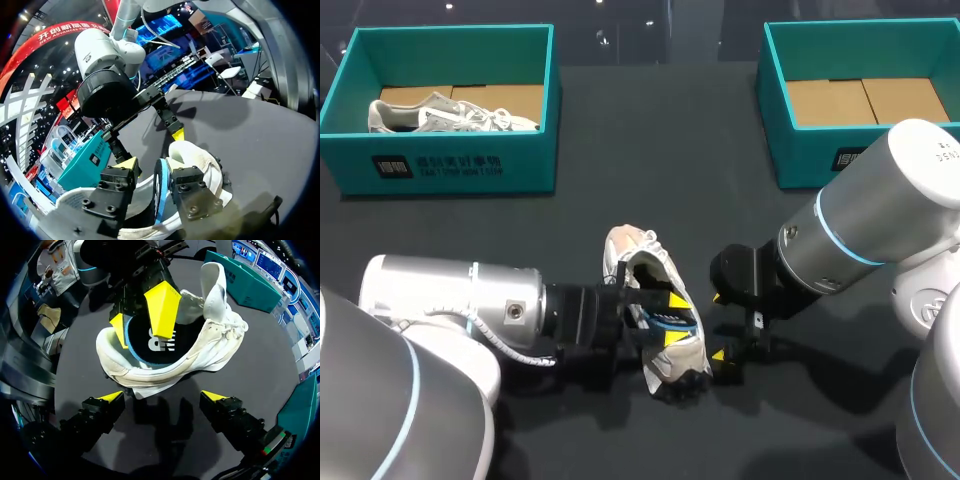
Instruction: Take the shoe out of the shoebox, open the shoe tongue, remove and reinsert the insole, then place the shoe into the shoebox
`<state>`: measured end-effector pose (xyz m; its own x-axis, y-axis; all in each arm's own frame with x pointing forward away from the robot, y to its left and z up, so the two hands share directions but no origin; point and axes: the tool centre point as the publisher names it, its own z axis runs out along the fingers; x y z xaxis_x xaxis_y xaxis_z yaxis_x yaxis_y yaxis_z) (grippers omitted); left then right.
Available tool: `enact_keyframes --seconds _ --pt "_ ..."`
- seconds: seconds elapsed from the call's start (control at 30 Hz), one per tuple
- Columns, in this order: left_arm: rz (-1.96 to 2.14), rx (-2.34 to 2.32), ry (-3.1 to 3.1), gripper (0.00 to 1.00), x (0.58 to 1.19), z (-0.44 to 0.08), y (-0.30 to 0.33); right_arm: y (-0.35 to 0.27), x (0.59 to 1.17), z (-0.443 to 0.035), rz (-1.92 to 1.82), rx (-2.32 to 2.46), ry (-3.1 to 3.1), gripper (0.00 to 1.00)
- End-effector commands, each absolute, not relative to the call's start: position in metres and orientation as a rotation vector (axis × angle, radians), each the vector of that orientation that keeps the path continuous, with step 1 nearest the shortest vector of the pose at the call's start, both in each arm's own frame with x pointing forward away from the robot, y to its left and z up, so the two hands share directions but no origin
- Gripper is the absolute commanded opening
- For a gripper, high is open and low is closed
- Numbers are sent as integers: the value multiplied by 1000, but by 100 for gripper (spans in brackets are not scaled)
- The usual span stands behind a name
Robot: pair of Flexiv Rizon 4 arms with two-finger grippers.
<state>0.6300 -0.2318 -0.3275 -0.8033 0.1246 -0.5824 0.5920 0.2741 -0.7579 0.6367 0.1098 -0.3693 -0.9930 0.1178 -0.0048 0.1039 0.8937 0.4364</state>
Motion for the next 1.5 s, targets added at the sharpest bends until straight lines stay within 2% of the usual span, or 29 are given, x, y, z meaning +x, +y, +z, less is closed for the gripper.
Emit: enact_keyframes --seconds 0.03,0.53,1.23,1.27,1.37,1.5 --pt "-1551 666 2153 40 625 -320 -222 109 635 -369 695 178 3025 100" --pt "-1462 808 2330 40 620 -319 -205 74 637 -345 627 216 3023 100" --pt "-1336 1006 2615 42 606 -291 -130 6 645 -317 518 252 3025 100" --pt "-1320 1039 2628 39 606 -289 -127 6 645 -317 518 252 3025 100" --pt "-1285 1200 2632 0 602 -281 -114 6 645 -317 518 252 3025 100" --pt "-1285 1200 2632 0 602 -281 -114 6 645 -317 518 252 3025 100"
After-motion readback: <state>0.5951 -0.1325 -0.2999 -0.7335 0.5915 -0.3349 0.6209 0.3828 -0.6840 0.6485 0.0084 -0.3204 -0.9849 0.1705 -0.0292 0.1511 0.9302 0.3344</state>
